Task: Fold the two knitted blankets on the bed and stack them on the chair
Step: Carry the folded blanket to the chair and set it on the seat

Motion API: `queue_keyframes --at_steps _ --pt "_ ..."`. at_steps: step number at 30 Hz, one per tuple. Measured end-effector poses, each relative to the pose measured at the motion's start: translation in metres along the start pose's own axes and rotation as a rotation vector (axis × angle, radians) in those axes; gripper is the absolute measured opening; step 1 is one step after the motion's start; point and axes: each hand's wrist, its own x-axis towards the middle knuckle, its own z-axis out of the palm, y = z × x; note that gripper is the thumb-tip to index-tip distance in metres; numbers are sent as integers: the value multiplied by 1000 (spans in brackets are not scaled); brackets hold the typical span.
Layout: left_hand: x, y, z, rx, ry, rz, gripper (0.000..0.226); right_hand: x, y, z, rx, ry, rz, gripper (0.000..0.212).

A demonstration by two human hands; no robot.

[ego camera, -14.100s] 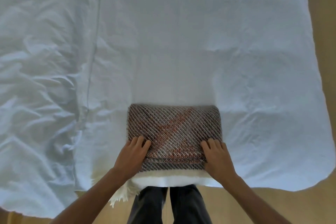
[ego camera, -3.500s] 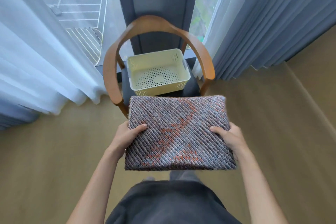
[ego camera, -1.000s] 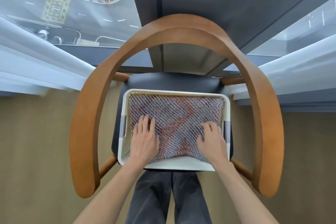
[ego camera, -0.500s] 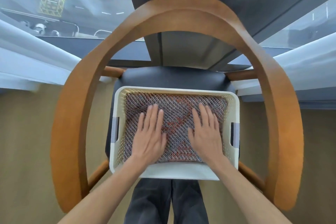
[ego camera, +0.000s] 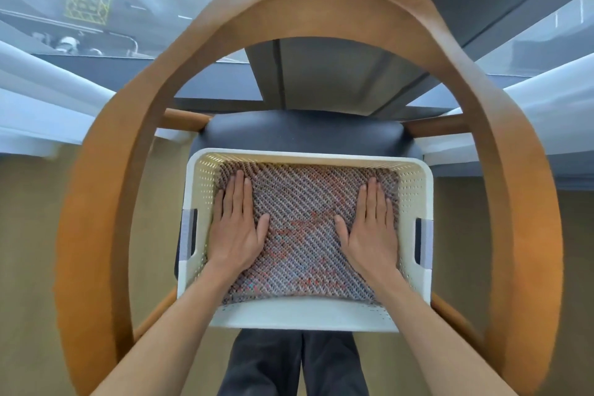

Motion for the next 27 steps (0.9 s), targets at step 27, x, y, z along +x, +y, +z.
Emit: queue_keyframes --at_steps 27 --pt "-117 36 -144 -393 -458 -83 26 -140 14 -139 646 -393 240 25"
